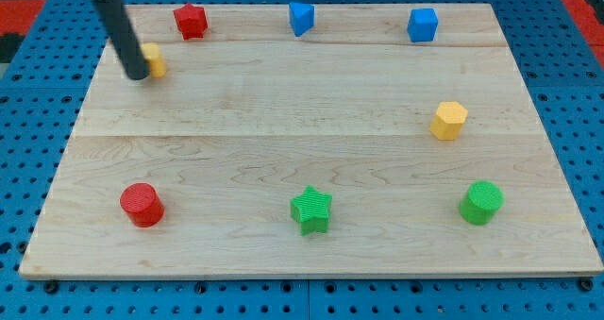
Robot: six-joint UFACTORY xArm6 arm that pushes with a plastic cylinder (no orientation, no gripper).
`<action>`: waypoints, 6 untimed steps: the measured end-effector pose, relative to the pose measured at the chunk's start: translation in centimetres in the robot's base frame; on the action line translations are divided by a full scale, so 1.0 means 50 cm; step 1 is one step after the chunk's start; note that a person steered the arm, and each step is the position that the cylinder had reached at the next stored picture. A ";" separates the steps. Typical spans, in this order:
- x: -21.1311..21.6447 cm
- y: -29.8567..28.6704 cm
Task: Slide your arm to the top
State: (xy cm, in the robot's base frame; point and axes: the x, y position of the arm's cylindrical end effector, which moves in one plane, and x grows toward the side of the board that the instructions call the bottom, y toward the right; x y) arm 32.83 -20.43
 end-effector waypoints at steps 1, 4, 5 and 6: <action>-0.050 0.031; -0.170 0.428; -0.249 0.511; -0.267 0.451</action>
